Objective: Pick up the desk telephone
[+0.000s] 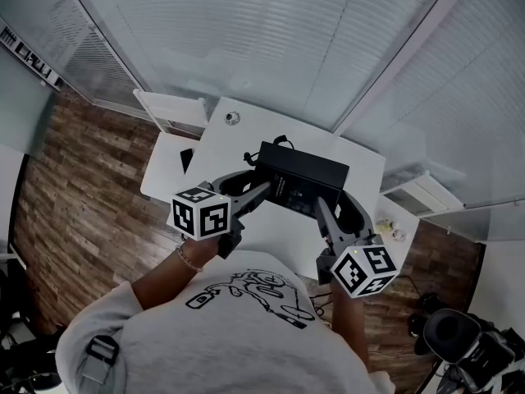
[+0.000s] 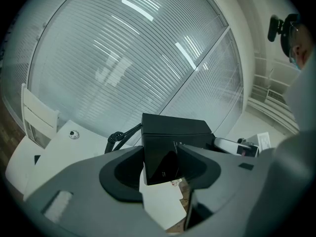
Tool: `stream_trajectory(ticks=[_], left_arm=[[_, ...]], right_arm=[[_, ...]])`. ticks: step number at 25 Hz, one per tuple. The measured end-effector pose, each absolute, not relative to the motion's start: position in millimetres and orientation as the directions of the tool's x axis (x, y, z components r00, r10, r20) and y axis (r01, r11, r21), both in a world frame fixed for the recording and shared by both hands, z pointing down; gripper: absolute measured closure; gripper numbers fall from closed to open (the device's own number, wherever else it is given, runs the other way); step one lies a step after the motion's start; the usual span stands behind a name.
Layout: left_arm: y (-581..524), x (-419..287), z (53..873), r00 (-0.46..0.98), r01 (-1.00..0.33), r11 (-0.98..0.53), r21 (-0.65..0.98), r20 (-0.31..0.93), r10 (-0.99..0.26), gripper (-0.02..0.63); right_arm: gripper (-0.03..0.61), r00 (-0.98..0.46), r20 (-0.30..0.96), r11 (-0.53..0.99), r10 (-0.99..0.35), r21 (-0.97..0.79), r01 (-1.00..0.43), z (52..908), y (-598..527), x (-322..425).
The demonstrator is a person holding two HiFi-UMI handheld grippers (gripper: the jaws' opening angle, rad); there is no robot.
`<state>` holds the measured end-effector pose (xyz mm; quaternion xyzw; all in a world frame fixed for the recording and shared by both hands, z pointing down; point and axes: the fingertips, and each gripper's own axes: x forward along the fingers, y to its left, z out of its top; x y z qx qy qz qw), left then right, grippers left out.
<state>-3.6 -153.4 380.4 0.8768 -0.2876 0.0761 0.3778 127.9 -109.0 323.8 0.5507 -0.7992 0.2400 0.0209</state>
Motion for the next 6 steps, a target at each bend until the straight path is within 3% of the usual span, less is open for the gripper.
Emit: stream_trajectory(ticks=[6], left_arm=[[-153.3, -2.3, 382.0, 0.823, -0.561, -0.546, 0.622, 0.352, -0.446, 0.4]], right_arm=[[0.385, -0.392, 0.303, 0.274, -0.869, -0.365, -0.89, 326.7, -108.8, 129.6]])
